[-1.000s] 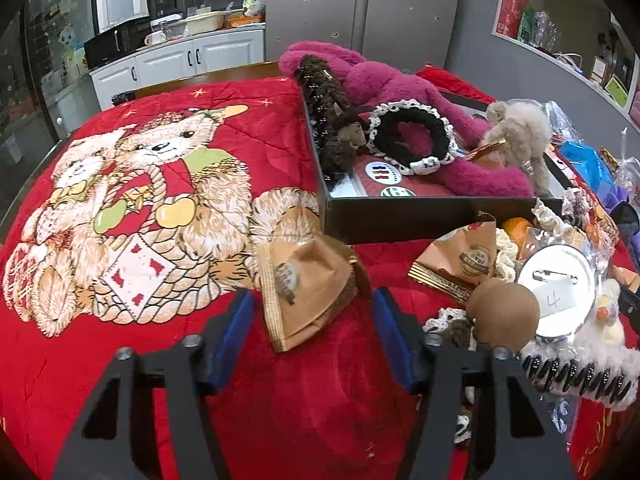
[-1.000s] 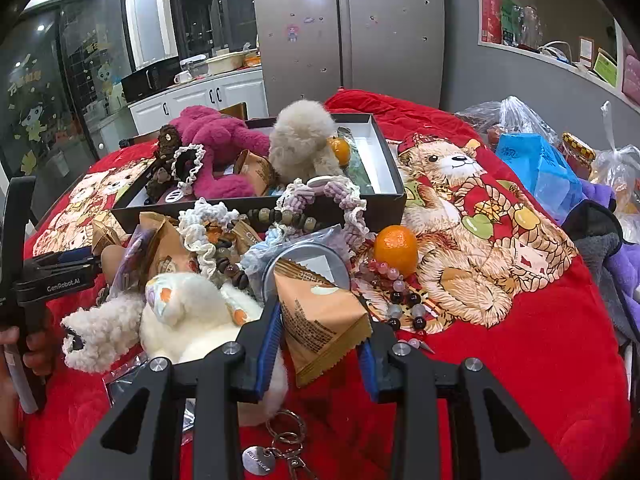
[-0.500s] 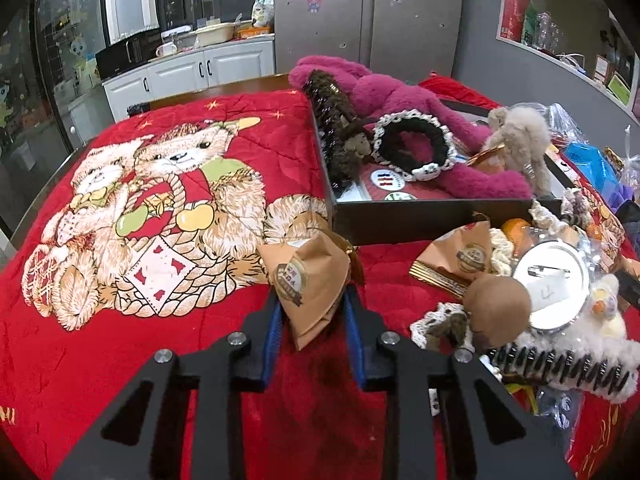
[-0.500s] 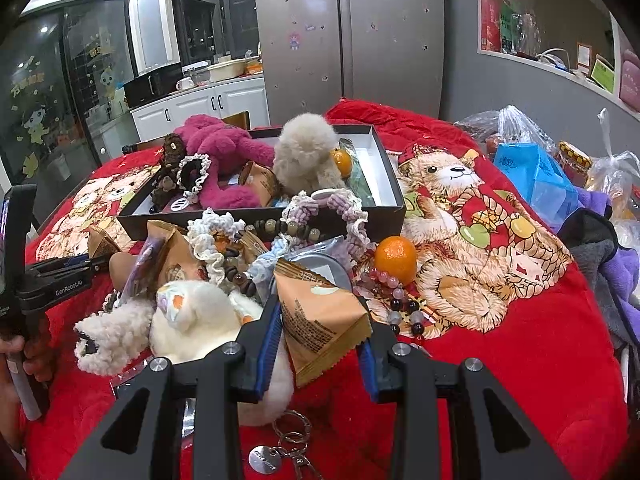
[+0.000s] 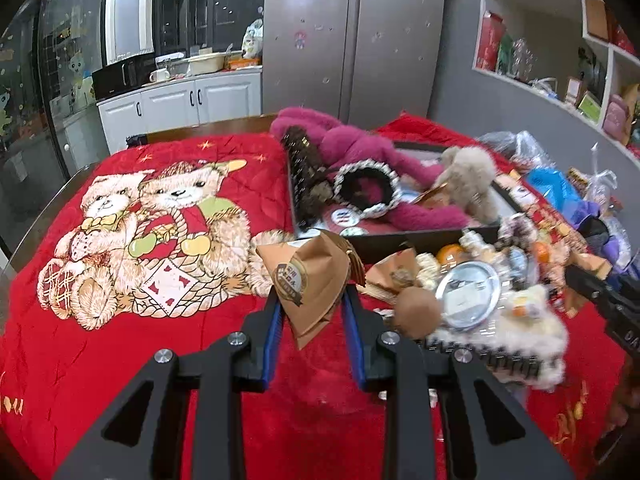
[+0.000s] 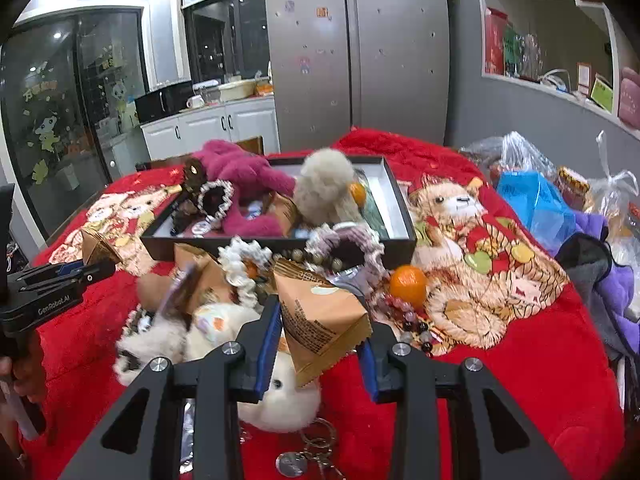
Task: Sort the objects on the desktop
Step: 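Lift both brown packets off the pile with both tools, then carry both brown packets over the picture box with both tools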
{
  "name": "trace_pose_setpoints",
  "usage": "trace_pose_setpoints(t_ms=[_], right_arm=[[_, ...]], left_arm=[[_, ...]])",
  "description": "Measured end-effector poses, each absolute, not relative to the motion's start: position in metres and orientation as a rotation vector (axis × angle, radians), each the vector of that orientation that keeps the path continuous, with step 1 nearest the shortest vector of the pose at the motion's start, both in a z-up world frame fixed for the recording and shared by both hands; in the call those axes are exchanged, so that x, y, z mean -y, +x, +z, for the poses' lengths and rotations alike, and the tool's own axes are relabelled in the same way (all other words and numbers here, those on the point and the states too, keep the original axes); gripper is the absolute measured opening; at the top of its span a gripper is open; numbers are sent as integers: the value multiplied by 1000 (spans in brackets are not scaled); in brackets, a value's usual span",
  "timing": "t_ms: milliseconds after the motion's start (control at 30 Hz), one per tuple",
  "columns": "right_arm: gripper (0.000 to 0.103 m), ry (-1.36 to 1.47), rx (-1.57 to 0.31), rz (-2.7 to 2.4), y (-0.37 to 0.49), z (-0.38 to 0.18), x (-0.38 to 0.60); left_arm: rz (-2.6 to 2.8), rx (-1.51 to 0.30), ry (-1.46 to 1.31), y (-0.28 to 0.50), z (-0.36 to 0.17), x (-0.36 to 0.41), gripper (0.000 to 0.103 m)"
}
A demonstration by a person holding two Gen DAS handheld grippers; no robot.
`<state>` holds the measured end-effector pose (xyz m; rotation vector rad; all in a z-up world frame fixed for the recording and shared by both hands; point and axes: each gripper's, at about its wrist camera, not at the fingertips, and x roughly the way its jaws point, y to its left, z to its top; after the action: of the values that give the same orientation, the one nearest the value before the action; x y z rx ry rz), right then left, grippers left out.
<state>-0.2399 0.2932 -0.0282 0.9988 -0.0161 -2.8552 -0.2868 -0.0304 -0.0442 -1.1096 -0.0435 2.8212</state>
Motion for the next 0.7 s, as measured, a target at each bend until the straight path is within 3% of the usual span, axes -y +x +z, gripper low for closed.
trace_pose_setpoints(t_ms=[700], right_arm=[[35,853,-21,-2828,-220,26,-250]], left_arm=[[2880,35,-957,-255,25,3,29]])
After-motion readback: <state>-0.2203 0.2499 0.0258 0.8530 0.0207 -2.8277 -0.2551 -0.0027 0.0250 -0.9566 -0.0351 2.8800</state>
